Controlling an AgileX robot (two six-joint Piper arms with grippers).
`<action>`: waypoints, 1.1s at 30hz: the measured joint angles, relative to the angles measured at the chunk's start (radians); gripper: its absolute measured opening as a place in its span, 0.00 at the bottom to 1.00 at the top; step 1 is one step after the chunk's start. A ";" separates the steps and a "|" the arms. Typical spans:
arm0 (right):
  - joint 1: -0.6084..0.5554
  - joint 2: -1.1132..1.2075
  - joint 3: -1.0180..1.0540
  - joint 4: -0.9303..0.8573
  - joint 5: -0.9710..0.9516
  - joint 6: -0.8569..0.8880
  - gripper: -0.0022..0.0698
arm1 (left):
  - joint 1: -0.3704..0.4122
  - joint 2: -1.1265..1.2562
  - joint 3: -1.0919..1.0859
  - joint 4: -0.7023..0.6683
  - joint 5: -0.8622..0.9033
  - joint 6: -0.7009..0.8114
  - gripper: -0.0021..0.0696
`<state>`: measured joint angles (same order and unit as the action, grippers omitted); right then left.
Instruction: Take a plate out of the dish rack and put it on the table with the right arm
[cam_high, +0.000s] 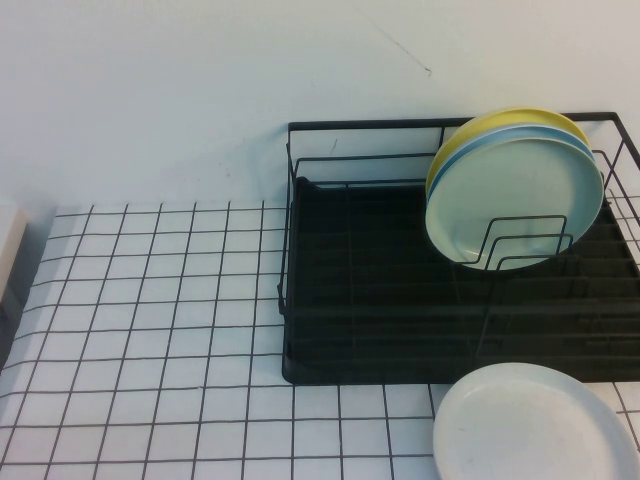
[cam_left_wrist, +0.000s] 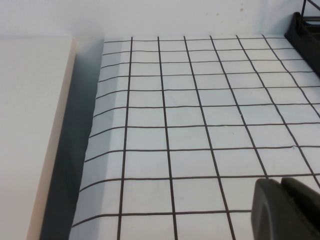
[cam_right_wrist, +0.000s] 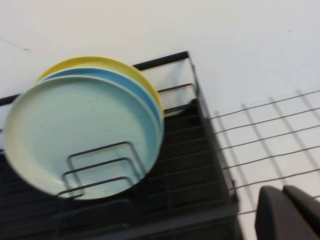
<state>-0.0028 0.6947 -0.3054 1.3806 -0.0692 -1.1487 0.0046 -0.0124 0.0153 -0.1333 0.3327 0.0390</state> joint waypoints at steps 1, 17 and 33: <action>0.000 0.000 0.000 0.002 -0.019 -0.019 0.03 | 0.000 0.000 0.000 0.000 0.000 0.000 0.02; -0.002 -0.126 0.057 0.019 -0.068 -0.413 0.03 | 0.000 0.000 0.000 0.000 0.000 0.004 0.02; -0.049 -0.583 0.332 -1.178 0.057 0.852 0.03 | 0.000 0.000 0.000 0.000 0.000 0.004 0.02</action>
<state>-0.0520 0.1120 0.0270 0.2029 -0.0123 -0.2969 0.0046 -0.0124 0.0153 -0.1333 0.3327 0.0434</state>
